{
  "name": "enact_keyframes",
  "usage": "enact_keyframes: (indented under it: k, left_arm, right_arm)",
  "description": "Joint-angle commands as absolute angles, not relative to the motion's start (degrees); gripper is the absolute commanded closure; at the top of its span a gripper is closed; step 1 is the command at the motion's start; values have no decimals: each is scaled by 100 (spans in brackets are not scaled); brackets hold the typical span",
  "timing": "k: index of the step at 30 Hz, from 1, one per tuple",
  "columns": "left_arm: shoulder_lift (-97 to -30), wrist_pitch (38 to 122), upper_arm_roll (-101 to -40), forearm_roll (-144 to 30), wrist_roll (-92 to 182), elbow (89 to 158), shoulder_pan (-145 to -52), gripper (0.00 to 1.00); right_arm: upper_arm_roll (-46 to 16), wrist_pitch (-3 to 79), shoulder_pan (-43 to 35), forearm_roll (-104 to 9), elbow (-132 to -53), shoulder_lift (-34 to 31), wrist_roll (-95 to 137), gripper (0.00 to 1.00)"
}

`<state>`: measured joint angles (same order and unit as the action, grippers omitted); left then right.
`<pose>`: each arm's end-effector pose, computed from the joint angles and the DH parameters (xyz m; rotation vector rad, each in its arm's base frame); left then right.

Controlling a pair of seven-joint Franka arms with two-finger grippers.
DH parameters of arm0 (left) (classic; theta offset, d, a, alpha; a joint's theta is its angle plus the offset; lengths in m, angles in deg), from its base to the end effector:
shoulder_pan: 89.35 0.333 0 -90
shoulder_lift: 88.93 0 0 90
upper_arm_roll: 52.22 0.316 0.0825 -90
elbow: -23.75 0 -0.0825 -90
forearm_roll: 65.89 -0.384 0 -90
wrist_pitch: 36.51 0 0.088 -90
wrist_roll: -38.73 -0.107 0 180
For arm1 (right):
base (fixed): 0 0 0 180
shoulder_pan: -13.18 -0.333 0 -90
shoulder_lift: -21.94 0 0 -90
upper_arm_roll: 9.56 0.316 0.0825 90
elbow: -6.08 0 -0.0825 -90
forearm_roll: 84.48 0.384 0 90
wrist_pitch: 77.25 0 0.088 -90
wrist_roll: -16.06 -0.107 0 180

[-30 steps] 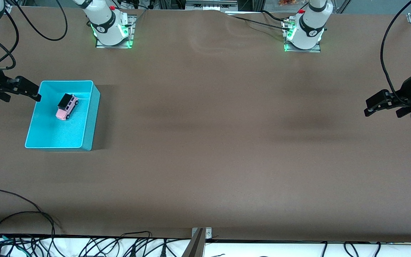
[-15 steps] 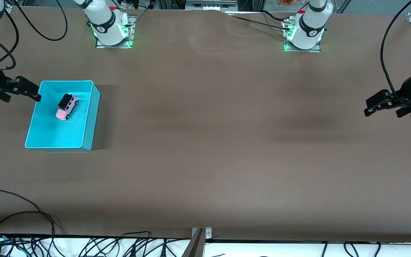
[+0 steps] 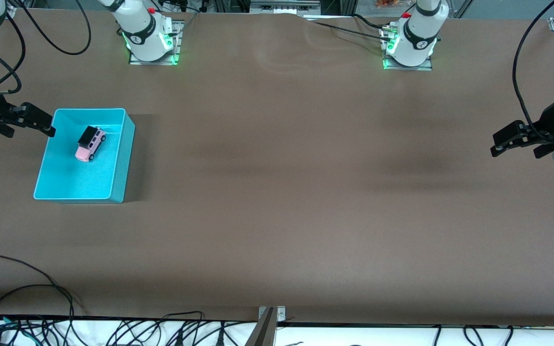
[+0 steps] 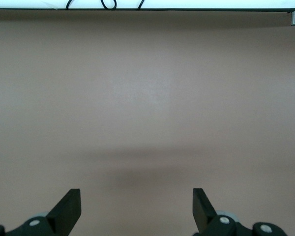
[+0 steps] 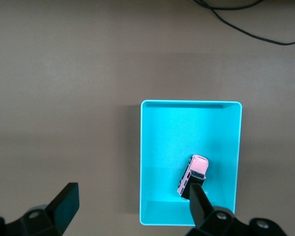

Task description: Wind and store pink jeep toy

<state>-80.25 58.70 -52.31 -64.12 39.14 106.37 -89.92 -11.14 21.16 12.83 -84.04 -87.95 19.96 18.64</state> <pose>0.6100 -0.0100 0.6060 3.1081 -0.0040 0.1056 0.5762 -0.0114 0.5846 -3.1354 -0.0355 -0.0660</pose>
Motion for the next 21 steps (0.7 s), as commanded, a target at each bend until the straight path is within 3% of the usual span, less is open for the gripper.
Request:
enact_keyframes:
  k: [1, 21]
  left_arm:
    - [-8066, 5832, -5240, -6431, 3829, 10646, -8996, 0]
    - [-8058, 5841, -5240, -6431, 3829, 10646, -8996, 0]
  right_arm:
    - [-1140, 2128, 1283, -8439, -8726, 1983, 1922, 0]
    - [-1140, 2163, 1274, -8475, -8752, 1983, 1922, 0]
